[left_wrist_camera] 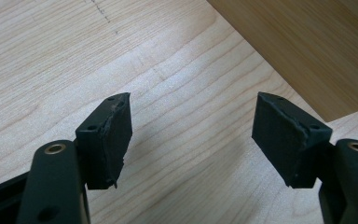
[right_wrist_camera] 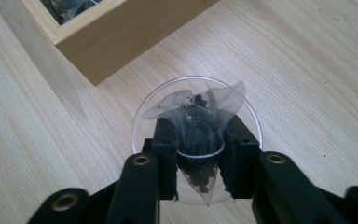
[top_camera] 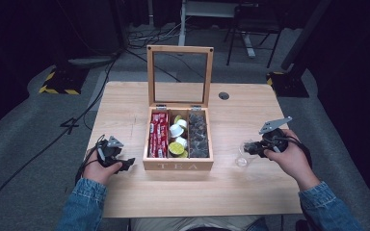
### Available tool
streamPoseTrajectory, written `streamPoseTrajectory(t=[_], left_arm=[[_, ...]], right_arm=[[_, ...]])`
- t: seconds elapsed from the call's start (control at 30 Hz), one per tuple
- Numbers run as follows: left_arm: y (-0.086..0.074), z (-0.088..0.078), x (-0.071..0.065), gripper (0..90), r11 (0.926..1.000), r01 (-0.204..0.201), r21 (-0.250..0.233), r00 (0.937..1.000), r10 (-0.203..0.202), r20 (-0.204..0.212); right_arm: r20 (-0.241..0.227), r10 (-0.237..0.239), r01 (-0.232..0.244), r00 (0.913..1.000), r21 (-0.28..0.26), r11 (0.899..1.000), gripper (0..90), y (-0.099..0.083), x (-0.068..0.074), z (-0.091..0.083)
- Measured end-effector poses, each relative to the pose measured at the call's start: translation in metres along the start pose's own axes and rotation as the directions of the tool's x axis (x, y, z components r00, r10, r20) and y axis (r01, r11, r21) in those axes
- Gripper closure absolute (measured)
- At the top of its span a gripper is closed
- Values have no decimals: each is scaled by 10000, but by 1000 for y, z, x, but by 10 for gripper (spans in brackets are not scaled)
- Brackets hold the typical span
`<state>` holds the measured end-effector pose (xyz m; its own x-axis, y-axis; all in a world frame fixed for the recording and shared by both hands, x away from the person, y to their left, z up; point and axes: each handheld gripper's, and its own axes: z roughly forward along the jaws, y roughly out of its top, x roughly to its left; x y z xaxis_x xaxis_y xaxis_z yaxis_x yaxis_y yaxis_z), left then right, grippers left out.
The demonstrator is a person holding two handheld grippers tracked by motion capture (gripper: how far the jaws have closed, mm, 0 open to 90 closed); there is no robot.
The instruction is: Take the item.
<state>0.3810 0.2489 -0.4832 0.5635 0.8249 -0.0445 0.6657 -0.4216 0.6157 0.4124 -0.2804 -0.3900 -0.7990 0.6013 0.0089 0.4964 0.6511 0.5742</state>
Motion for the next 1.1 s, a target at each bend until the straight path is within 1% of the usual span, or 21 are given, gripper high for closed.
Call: streamPoseTrajectory(t=[0.03, 0.07, 0.13, 0.2, 0.27, 0.33, 0.43, 0.47, 0.63, 0.73, 0.83, 0.93, 1.07, 1.1], left_arm=[[0, 0, 0, 290, 10000, -7, -5, 10000, 7, -8], [0, 0, 0, 290, 10000, -15, -10, 10000, 15, 10], [0, 0, 0, 289, 10000, -16, -15, 10000, 16, 15], [0, 1, 0, 289, 10000, 5, -13, 10000, -5, 12], [0, 1, -1, 288, 10000, 2, 2, 10000, -2, 15], [0, 1, -1, 288, 10000, -15, 0, 10000, 15, 24], [0, 2, -1, 288, 10000, 6, -11, 10000, -6, 3], [0, 2, -1, 287, 10000, 11, 18, 10000, -12, 69], [1, 5, 0, 287, 10000, -16, 93, 9999, 15, 129], [1, 6, 0, 288, 10000, 66, 45, 9998, -66, 168], [2, 6, 0, 287, 10000, 93, 28, 9998, -94, 183], [2, 5, 1, 287, 9999, 111, 53, 9998, -112, 170], [2, 5, 1, 287, 9999, 108, -25, 9998, -107, 162], [2, 4, 1, 288, 9999, 104, -39, 9998, -103, 160]], right_arm=[[42, -25, 25, 10000, 51, 10000, 657, 0, 0, 1], [67, 37, -37, 10000, -15, 10000, 613, 0, -1, 1], [25, 125, -125, 9999, -75, 9999, 560, -1, -1, 1], [56, 200, -199, 9998, -101, 9998, 517, -1, -1, 1], [37, 206, -206, 9998, 10, 9998, 505, -1, -1, 1], [3, 246, -246, 9997, -16, 9997, 477, -2, -1, 1], [15, 379, -379, 9993, -147, 9992, 387, -2, -1, -1], [9, 349, -349, 9994, -193, 9992, 372, -2, -1, -1], [-9, 385, -385, 9993, -394, 9985, 364, 0, -1, -5], [-71, 501, -505, 9987, -729, 9961, 351, 0, -3, -6], [-43, 653, -653, 9979, -1404, 9879, 328, 2, -5, -8], [-52, 806, -798, 9967, -2148, 9734, 320, 6, -8, -12], [57, 925, -873, 9957, -2767, 9570, 316, 13, -12, -16], [63, 914, -859, 9958, -2836, 9551, 316, 14, -13, -16]])
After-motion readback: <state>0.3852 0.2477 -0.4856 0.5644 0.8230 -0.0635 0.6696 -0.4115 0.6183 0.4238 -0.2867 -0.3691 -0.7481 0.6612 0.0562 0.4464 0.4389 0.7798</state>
